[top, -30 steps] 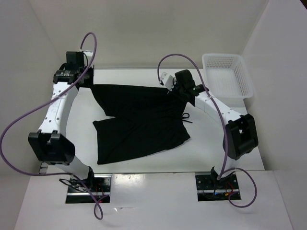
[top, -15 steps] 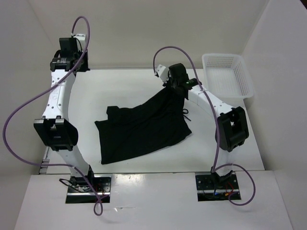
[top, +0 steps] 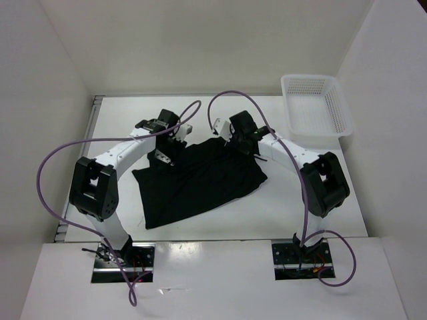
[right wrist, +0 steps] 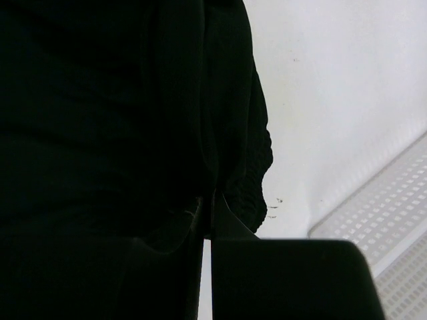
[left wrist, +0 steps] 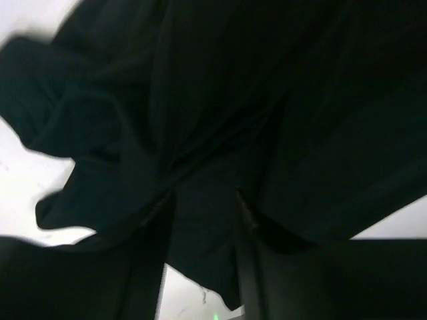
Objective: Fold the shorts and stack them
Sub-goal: Fold the shorts
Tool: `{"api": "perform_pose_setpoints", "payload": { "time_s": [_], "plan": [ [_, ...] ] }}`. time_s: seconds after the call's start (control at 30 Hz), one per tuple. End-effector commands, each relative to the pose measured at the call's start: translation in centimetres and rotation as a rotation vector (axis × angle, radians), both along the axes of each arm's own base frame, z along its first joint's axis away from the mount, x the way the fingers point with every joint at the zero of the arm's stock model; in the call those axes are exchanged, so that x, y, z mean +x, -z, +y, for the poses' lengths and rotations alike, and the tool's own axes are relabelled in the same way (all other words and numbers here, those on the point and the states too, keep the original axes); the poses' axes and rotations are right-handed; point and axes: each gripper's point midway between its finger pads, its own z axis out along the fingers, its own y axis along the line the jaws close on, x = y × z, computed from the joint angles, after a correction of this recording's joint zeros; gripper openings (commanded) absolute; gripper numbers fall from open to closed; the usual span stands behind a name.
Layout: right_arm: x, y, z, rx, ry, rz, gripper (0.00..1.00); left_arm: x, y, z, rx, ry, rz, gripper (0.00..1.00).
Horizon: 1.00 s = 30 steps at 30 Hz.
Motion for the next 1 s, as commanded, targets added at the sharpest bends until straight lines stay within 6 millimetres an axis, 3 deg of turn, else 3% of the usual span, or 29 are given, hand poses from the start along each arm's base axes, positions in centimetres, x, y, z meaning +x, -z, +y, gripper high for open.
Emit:
{"api": "perform_pose_setpoints", "payload": {
  "time_s": [0.0,0.13,0.33,0.53,0.67,0.7,0.73,0.9,0.97],
  "plan": [
    [-0.2,-2.6,0.3,0.045,-0.022,-0.048,0.0,0.6,-1.6,2.2,0.02,-0.059,-0.071,0.52],
    [-0.1,-1.8,0.3,0.036,-0.022,-0.032,0.0,1.4,-0.9,2.6,0.073,-0.074,-0.136,0.55],
    [0.0,-2.2,0.6,0.047,-0.028,-0.038,0.0,2.8,1.4,2.5,0.106,-0.082,-0.152,0.56],
    [-0.4,-1.4,0.4,0.038,-0.028,-0.02,0.0,1.5,4.2,2.7,0.142,-0.068,-0.075,0.55],
    [-0.4,-1.8,0.4,0.042,-0.028,-0.028,0.0,1.8,5.0,3.6,0.191,-0.091,-0.095,0.52],
    [-0.4,-1.8,0.4,0.042,-0.028,-0.028,0.0,1.9,5.0,3.8,0.2,-0.095,-0.099,0.49],
    [-0.4,-1.8,0.4,0.042,-0.028,-0.028,0.0,2.1,4.7,3.7,0.197,-0.096,-0.107,0.39],
    [-0.6,-1.4,0.3,0.038,-0.028,-0.02,0.0,2.7,4.0,3.9,0.209,-0.105,-0.125,0.13],
    [-0.6,-1.8,0.3,0.042,-0.028,-0.028,0.0,2.7,4.0,3.9,0.209,-0.105,-0.125,0.07]
  ]
}}
